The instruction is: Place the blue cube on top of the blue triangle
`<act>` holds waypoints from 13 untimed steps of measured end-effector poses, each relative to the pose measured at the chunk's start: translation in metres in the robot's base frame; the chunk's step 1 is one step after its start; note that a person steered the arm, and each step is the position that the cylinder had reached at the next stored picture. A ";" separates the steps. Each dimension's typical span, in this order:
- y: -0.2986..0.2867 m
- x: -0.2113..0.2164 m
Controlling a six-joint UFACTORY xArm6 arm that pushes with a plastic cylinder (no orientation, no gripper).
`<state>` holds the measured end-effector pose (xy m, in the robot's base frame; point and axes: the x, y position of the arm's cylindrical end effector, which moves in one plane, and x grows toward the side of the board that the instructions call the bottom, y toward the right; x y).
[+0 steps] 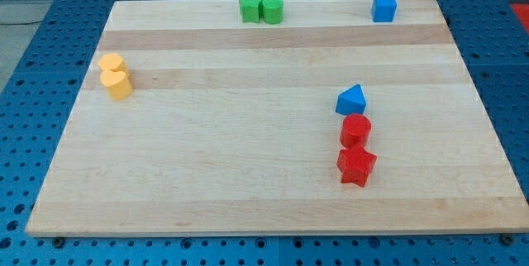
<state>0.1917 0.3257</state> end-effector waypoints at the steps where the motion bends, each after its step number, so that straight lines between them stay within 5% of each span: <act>1: -0.030 0.000; 13: -0.209 0.081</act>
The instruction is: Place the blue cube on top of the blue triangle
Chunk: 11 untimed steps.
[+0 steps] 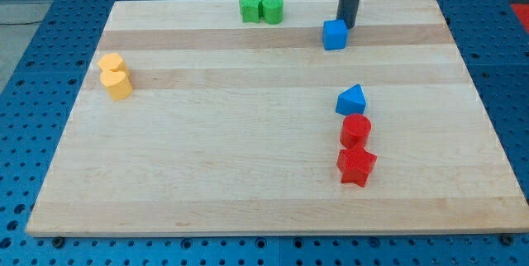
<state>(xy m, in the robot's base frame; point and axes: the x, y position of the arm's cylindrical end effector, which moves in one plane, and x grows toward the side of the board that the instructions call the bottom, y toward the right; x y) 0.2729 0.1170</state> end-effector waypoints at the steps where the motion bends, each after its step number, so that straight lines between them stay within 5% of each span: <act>1: -0.007 0.018; 4: -0.046 0.008; 11: -0.047 0.097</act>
<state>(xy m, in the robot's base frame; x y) 0.3704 0.0702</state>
